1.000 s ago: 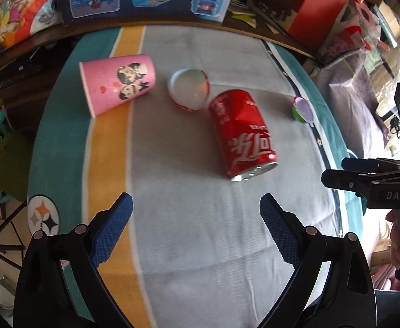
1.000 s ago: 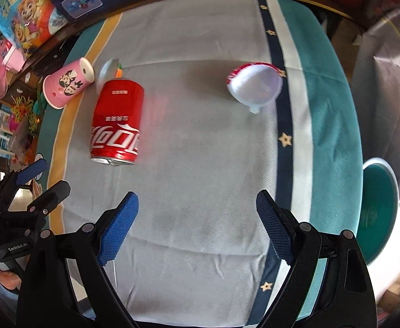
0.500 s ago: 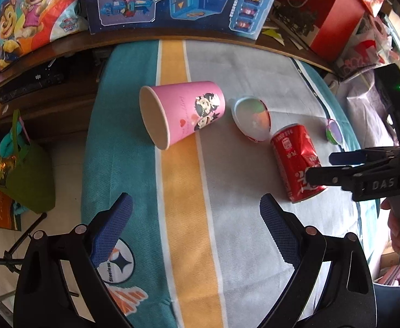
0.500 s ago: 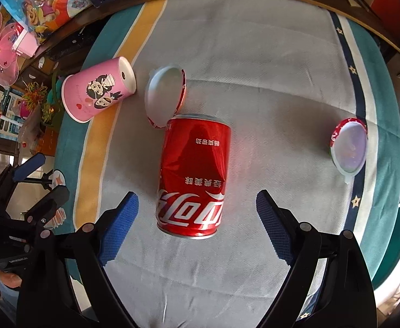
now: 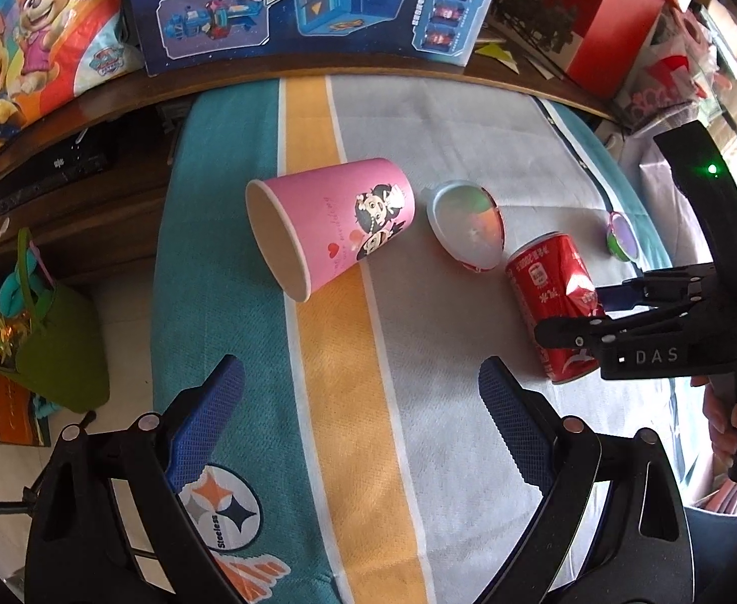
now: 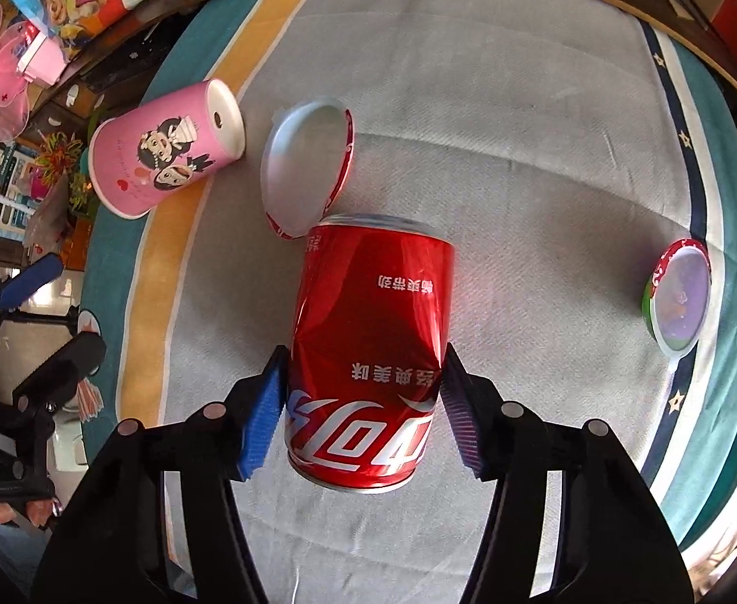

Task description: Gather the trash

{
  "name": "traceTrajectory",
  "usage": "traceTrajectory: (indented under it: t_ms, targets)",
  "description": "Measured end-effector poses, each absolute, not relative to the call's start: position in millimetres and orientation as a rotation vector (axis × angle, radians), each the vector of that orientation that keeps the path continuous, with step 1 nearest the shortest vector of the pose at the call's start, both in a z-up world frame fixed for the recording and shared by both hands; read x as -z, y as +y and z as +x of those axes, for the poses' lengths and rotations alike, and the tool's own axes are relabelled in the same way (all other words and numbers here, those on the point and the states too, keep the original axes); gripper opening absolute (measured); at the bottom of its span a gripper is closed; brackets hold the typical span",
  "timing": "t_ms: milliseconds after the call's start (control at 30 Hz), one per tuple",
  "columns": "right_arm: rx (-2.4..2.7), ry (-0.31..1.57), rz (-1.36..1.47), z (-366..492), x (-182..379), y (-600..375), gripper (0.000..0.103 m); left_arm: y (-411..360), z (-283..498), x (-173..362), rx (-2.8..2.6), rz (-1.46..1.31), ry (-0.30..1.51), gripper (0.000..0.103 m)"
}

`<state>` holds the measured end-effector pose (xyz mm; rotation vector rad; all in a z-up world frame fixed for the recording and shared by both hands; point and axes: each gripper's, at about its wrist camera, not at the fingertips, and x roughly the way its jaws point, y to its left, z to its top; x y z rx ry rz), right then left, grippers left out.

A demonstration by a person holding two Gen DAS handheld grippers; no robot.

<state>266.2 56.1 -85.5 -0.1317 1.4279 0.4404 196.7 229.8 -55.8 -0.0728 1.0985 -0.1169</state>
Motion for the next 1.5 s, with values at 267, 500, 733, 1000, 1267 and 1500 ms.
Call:
traceTrajectory:
  t_ms: [267,500,733,1000,1267,1500]
  targets:
    - [-0.424,1.361,-0.128,275,49,43,0.055,227,216,45,0.137,0.015,1.078,0.094]
    - [-0.418,1.340,-0.100,295,36,40,0.056,221,255,38,0.213,0.171,1.068,0.094]
    - [-0.439,1.369,-0.052,304,46,40,0.056,209,291,62,0.291,0.293,1.132,0.094]
    - [-0.443,1.406,-0.038,307,64,35,0.056,216,308,83,0.339,0.272,1.186,0.094]
    - [-0.433,1.413,-0.016,303,73,31,0.056,208,295,91,0.365,0.293,1.177,0.067]
    - [-0.435,1.405,0.056,285,72,16,0.056,211,267,91,0.241,0.144,1.161,0.067]
